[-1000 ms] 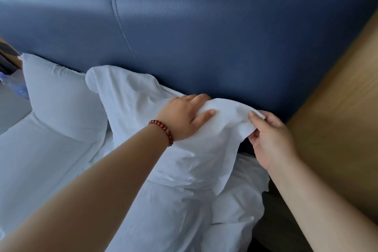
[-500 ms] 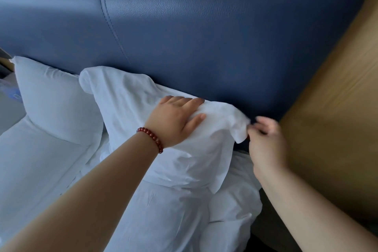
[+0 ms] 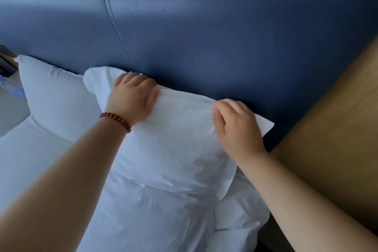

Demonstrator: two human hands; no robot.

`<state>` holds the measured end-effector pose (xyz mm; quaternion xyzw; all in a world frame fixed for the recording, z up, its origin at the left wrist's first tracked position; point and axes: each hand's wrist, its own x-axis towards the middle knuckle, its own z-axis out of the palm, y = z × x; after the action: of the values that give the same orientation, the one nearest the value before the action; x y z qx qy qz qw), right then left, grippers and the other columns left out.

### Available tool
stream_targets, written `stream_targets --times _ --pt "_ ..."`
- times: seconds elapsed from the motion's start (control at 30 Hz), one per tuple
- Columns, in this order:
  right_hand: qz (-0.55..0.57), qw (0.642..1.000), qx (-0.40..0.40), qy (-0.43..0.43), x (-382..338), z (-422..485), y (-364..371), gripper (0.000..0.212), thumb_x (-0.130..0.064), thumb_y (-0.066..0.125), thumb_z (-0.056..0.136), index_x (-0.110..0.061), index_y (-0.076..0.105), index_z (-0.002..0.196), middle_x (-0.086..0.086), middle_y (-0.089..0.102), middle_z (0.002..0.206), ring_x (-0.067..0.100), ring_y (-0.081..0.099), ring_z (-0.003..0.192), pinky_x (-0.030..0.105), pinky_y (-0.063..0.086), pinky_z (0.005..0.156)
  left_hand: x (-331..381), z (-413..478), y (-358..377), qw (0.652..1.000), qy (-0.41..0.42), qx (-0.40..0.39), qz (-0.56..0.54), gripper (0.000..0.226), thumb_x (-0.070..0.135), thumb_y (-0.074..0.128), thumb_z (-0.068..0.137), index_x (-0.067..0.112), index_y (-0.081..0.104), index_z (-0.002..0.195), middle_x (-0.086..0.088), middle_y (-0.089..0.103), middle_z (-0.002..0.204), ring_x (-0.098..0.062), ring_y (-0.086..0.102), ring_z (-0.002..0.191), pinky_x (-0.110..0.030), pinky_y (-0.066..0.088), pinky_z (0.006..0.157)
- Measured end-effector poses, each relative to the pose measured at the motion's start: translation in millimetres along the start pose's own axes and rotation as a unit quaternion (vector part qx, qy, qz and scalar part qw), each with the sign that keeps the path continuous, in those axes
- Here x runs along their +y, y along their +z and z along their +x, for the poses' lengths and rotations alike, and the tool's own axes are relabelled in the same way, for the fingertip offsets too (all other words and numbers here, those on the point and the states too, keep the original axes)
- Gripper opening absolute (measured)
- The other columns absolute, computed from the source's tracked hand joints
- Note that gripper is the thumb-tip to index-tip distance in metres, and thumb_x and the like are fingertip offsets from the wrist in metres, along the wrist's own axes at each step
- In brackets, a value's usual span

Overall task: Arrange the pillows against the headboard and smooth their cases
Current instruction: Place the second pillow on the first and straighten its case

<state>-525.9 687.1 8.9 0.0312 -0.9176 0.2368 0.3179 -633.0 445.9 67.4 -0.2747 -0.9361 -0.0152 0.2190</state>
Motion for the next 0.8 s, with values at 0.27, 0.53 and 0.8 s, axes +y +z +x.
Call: stream_targets --times 0.27,0.53,0.8 --pt "-0.127 0.982 -0.02 -0.137 -10.0 -4.9 15.8 0.044 -0.04 0.044 0.101 -0.021 0.055 0.139 0.006 0.049 0.147 0.026 0.043 0.138 0.051 0.024 0.116 0.7 -36.4 30.0 0.999 0.019 -0.037 -0.014 0.061 0.056 0.027 0.1 0.018 0.049 0.143 -0.008 0.05 0.145 -0.032 0.041 0.137 -0.045 0.021 0.117" --pt "-0.081 0.979 -0.038 -0.182 -39.5 -67.7 24.5 0.047 -0.038 0.045 0.099 -0.023 0.05 0.143 0.004 0.038 0.154 0.027 0.03 0.145 0.055 0.011 0.118 52.4 -122.6 61.7 0.912 -0.341 0.044 -0.223 0.068 0.05 0.024 0.098 0.015 0.014 0.156 -0.011 0.005 0.164 -0.026 0.0 0.151 -0.043 0.001 0.122" --pt "-0.15 0.967 -0.079 -0.19 -56.7 -108.1 73.7 0.059 -0.041 0.051 0.097 -0.025 0.036 0.151 -0.002 0.027 0.159 0.023 0.02 0.149 0.052 0.005 0.119 47.1 -176.3 80.4 0.861 -0.432 -0.007 -0.27 0.072 0.056 0.015 0.093 0.027 -0.006 0.155 0.006 -0.013 0.163 -0.004 -0.016 0.147 -0.026 -0.011 0.12"
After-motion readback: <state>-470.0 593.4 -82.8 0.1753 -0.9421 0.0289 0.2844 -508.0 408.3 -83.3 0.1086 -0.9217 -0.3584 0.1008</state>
